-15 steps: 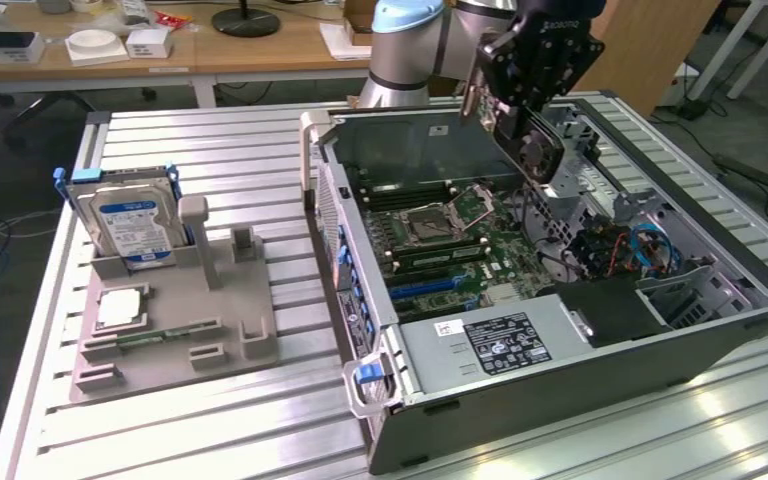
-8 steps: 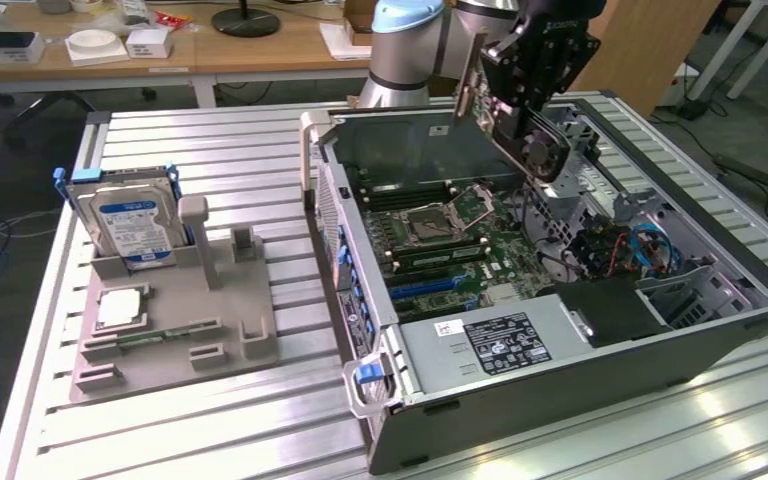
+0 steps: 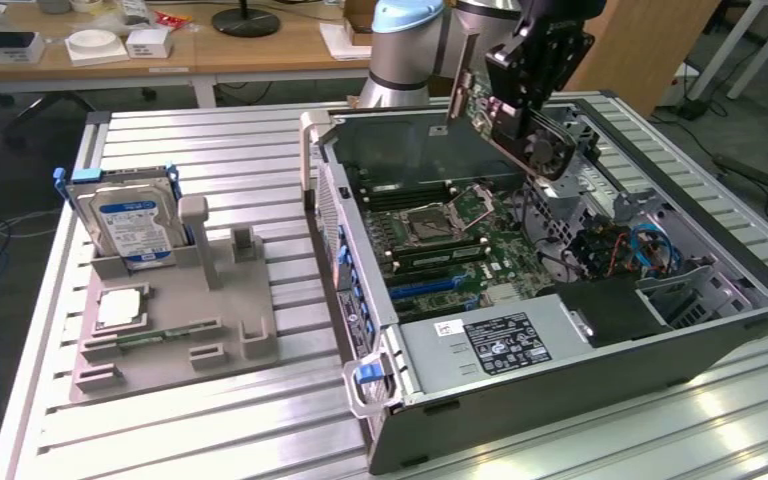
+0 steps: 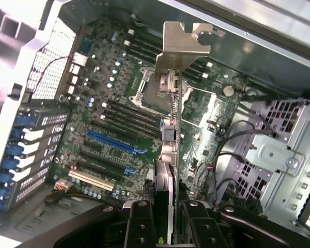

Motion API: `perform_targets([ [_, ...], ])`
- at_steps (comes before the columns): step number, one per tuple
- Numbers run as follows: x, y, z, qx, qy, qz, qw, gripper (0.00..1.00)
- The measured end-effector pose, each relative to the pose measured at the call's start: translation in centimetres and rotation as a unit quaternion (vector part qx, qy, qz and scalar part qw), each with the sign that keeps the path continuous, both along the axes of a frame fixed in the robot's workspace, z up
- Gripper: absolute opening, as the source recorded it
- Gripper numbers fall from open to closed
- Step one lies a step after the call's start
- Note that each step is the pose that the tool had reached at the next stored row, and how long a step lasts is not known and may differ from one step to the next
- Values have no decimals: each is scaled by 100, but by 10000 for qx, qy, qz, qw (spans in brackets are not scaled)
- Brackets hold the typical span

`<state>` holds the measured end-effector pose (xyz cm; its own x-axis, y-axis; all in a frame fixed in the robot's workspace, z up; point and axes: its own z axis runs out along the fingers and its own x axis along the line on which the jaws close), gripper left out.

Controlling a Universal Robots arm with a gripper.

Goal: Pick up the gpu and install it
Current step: 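Insert the gpu into the slot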

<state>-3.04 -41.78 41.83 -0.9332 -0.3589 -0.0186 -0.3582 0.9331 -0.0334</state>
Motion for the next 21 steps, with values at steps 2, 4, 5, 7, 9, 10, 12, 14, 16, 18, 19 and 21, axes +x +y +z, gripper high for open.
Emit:
perform_targets([
  [2, 0, 0, 0, 0, 0, 142, 9999, 27],
  [4, 0, 0, 0, 0, 0, 277, 9996, 27],
  [5, 0, 0, 0, 0, 0, 348, 9994, 27],
  [7, 0, 0, 0, 0, 0, 484, 9988, 27],
  [9, 0, 0, 0, 0, 0, 616, 9981, 27],
  [10, 0, 0, 0, 0, 0, 674, 9977, 27],
  [12, 0, 0, 0, 1, 0, 792, 9969, 27],
  [14, 0, 0, 0, 3, 0, 914, 9958, 27],
  [16, 0, 0, 0, 4, -1, 1045, 9945, 27],
  [18, 0, 0, 0, 5, 0, 1167, 9932, 27],
  [19, 0, 0, 0, 5, 0, 1228, 9924, 27],
  [21, 0, 0, 0, 5, 0, 1351, 9908, 27],
])
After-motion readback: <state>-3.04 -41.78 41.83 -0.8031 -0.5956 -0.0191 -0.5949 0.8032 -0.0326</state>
